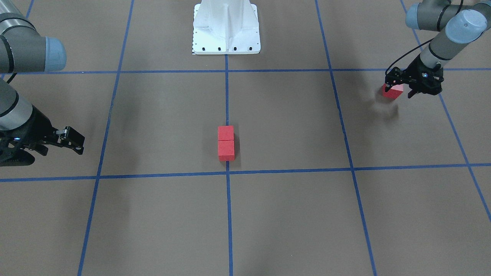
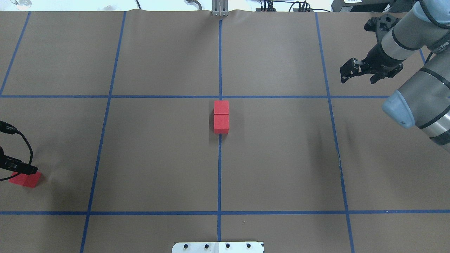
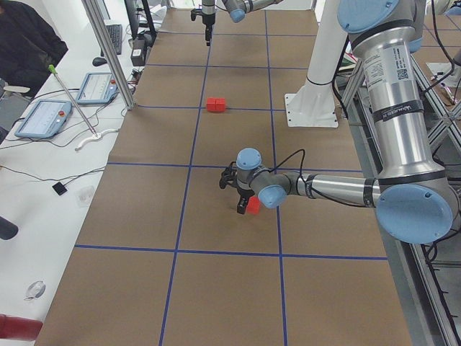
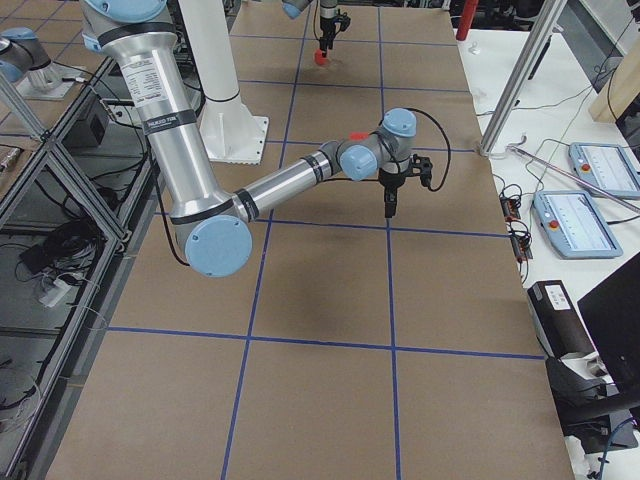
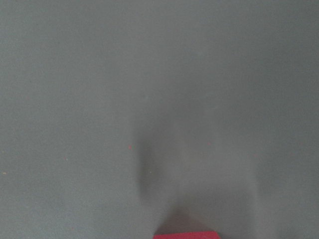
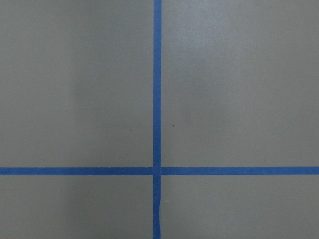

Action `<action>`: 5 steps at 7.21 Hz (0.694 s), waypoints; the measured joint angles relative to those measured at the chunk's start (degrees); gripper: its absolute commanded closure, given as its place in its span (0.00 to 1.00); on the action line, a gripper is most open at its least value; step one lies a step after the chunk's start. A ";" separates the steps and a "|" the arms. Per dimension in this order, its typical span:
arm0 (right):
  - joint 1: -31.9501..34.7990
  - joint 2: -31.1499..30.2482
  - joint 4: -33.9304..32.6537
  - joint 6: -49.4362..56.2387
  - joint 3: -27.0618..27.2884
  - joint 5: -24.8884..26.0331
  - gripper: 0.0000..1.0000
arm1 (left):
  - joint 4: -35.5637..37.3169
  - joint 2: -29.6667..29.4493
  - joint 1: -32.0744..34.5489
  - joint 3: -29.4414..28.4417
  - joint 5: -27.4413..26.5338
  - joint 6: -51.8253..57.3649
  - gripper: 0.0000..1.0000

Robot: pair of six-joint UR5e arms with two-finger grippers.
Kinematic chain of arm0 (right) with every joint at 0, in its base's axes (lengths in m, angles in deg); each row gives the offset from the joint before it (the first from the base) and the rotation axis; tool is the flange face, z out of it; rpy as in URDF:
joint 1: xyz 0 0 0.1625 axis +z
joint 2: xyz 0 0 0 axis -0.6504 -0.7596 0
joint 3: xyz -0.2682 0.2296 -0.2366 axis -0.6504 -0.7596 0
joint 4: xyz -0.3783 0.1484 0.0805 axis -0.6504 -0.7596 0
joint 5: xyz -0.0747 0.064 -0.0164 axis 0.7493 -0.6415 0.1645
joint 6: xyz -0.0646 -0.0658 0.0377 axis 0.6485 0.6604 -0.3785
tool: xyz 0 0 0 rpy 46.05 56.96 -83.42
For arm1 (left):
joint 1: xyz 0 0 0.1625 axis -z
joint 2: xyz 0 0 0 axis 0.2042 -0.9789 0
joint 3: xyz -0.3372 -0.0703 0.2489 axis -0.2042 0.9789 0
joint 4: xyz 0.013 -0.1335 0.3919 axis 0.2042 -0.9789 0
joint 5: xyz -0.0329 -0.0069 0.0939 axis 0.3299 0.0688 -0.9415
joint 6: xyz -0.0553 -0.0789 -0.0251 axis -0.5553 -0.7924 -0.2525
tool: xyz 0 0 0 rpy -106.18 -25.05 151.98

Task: Form red blocks into L shape at center
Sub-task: 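Lower the left gripper and grasp the red cube nearest the robot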

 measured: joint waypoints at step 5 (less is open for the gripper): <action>0.00 0.02 0.00 -0.16 0.10 0.00 0.00 | 2.84 -1.72 -0.04 -0.17 7.28 -2.85 1.00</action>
